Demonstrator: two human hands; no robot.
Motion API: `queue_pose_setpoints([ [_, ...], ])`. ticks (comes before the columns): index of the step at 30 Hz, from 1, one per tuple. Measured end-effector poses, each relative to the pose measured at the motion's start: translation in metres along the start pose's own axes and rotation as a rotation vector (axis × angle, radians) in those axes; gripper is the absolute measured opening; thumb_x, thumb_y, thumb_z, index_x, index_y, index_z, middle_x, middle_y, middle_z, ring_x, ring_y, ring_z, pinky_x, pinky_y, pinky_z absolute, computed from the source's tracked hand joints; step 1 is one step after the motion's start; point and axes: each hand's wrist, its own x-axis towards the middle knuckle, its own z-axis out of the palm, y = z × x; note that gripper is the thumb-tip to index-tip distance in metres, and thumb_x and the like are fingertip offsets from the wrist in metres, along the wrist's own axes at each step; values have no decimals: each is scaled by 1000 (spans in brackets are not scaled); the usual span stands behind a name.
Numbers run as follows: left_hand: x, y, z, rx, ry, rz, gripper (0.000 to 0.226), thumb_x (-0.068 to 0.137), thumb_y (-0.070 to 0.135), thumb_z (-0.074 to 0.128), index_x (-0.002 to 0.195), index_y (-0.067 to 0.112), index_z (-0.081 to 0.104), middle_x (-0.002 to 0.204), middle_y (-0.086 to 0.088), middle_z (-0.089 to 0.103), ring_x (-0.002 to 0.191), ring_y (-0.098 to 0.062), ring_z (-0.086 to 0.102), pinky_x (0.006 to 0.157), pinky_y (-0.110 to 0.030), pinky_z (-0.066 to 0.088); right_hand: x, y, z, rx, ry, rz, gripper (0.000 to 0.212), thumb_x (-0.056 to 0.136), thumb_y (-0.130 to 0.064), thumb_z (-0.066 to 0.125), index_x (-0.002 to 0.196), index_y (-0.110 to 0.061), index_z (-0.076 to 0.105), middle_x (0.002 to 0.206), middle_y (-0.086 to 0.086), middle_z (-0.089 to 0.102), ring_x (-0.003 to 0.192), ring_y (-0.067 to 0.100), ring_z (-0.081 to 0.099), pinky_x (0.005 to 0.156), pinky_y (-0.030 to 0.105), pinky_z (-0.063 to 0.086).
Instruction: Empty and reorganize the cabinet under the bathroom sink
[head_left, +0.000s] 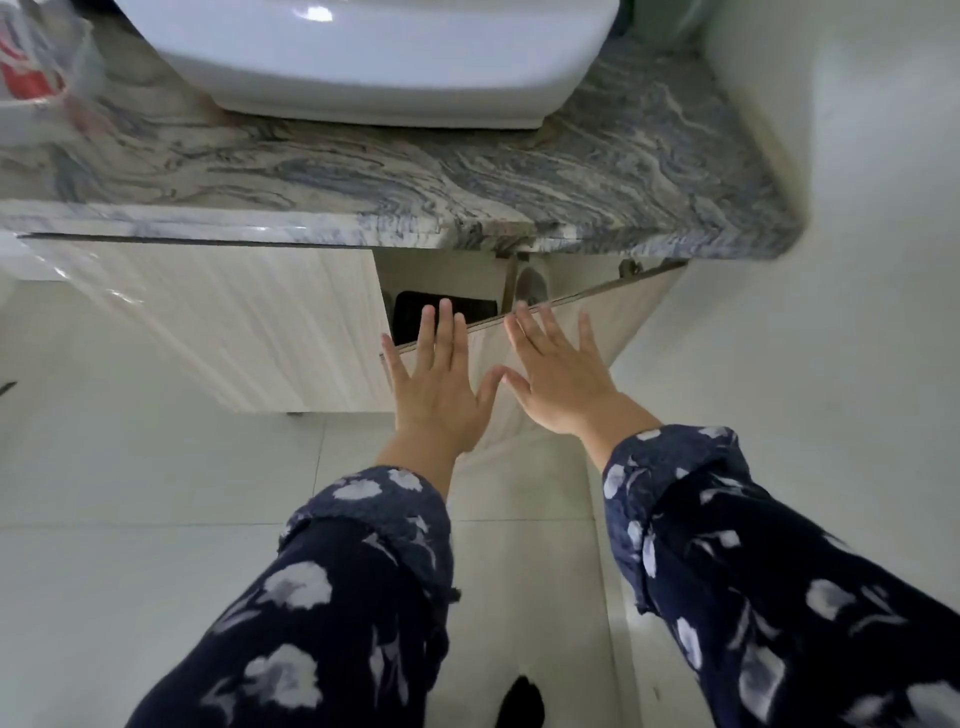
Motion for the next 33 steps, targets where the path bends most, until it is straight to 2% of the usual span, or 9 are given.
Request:
queue_pose_setpoints([
  [4, 11, -15, 5, -24, 34, -43, 76, 94, 60, 6, 150, 13, -17, 157, -2, -27, 144, -18, -25, 116, -57, -9, 23, 1, -5, 22, 12, -26, 66, 100, -51, 11, 153, -17, -10, 160, 0, -16, 148, 18, -12, 118, 51, -10],
  [10, 55, -27, -4, -21, -21, -40, 86, 91, 68, 11, 149, 12, -19, 156, -3, -30, 143, -20, -28, 115, -61, -5, 55, -1, -10, 69, -21, 9, 68, 99, -54, 11, 152, -17, -11, 159, -1, -21, 148, 18, -15, 118, 53, -8],
  [14, 84, -32, -9, 32, -46, -41, 94, 87, 73, 14, 149, 10, -17, 158, -4, -23, 144, -21, -25, 113, -62, -8, 76, 3, -11, 78, 7, 30, 68, 99, -53, 12, 152, -17, -11, 160, -3, -18, 148, 17, -13, 118, 53, -8],
  [25, 101, -40, -25, 93, -173, 1, 96, 87, 63, 34, 150, 12, -17, 160, -4, -17, 146, -22, -20, 113, -60, -10, 88, 3, -15, 110, -7, 75, 73, 97, -56, 19, 152, -18, -11, 161, -4, -12, 148, 16, -12, 118, 53, -9],
  [27, 89, -44, -21, 91, -53, 52, 89, 90, 55, 34, 150, 11, -16, 160, -5, -16, 147, -21, -17, 114, -59, -11, 80, 2, -7, 77, 77, 52, 73, 97, -55, 20, 152, -18, -12, 161, -3, -14, 148, 16, -14, 118, 52, -10],
  [29, 63, -47, -10, -18, 117, 70, 81, 93, 40, 35, 150, 14, -15, 159, -3, -19, 147, -20, -14, 116, -56, -7, 59, 0, 11, 132, 241, 41, 70, 98, -50, 21, 152, -19, -12, 160, -2, -18, 148, 17, -15, 119, 52, -7],
  [31, -4, -63, 35, -210, -8, 60, 74, 96, 38, 35, 149, 26, -16, 156, 9, -23, 148, -17, -10, 118, -45, -3, 7, -6, 57, 279, 217, 35, 66, 97, -48, 18, 152, -24, -11, 160, -8, -16, 149, 19, -7, 120, 53, 5],
  [32, -39, -76, 62, -266, -161, 69, 71, 96, 47, 34, 146, 38, -15, 153, 21, -22, 149, -14, -5, 119, -36, 1, -27, -11, 87, 343, 121, 39, 64, 96, -48, 15, 152, -28, -11, 159, -13, -15, 149, 20, 5, 118, 54, 18],
  [33, -56, -88, 78, -387, -346, 20, 69, 91, 63, 33, 139, 53, -16, 147, 34, -18, 148, -10, 4, 118, -24, 5, -45, -8, 116, 493, -61, 74, 62, 96, -50, 12, 151, -32, -11, 159, -18, -13, 146, 23, 21, 112, 53, 33],
])
